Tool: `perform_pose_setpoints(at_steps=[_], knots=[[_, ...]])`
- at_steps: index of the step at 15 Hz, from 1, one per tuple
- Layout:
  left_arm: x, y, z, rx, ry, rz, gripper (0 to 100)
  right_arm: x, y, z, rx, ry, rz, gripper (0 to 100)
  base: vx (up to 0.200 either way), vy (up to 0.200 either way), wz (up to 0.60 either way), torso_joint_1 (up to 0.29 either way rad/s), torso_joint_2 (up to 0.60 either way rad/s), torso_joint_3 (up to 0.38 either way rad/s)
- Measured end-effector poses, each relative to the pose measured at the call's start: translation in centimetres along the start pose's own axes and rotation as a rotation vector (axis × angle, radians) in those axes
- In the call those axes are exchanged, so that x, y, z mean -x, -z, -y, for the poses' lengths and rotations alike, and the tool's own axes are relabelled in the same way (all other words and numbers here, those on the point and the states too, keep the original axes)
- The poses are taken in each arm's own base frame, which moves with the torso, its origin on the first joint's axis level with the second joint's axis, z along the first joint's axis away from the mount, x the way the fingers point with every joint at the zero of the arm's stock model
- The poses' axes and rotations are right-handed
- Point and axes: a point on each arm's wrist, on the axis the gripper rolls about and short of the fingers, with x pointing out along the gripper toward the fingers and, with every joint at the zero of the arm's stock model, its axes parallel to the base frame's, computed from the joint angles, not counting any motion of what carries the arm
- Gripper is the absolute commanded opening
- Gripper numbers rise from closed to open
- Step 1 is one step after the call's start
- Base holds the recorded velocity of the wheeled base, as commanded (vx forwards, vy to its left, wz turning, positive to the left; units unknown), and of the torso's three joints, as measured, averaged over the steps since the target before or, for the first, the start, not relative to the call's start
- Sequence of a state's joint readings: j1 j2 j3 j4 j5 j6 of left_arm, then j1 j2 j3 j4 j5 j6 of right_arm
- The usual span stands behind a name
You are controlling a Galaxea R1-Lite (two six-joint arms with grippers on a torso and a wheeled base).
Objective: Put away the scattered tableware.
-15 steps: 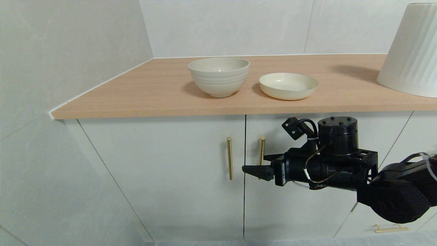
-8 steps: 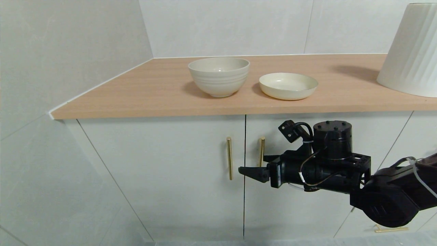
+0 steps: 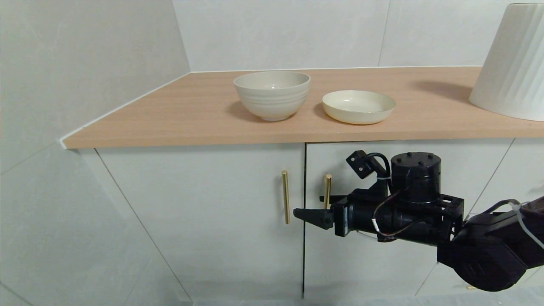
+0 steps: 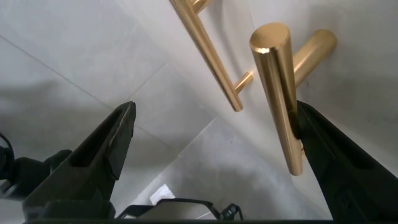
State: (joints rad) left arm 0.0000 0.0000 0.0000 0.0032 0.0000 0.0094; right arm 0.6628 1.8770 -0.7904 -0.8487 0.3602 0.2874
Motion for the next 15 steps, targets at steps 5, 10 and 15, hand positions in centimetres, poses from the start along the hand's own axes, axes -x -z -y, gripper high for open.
perform_pose_setpoints(at_steps=[5, 10, 15], knots=[[0.0, 0.0, 0.0, 0.0, 0.0, 0.0, 100, 1.5, 0.3, -0.9, -0.004, -0.017, -0.008, 100, 0.0, 0.0, 0.0, 0.0, 0.0, 0.0], [0.0, 0.0, 0.0, 0.001, 0.0, 0.0, 100, 5.0, 1.1, -2.5, -0.014, -0.035, -0.017, 100, 0.0, 0.0, 0.0, 0.0, 0.0, 0.0], [0.0, 0.0, 0.0, 0.003, 0.0, 0.001, 100, 6.2, 1.7, -4.1, -0.007, -0.078, -0.033, 100, 0.0, 0.0, 0.0, 0.0, 0.0, 0.0]])
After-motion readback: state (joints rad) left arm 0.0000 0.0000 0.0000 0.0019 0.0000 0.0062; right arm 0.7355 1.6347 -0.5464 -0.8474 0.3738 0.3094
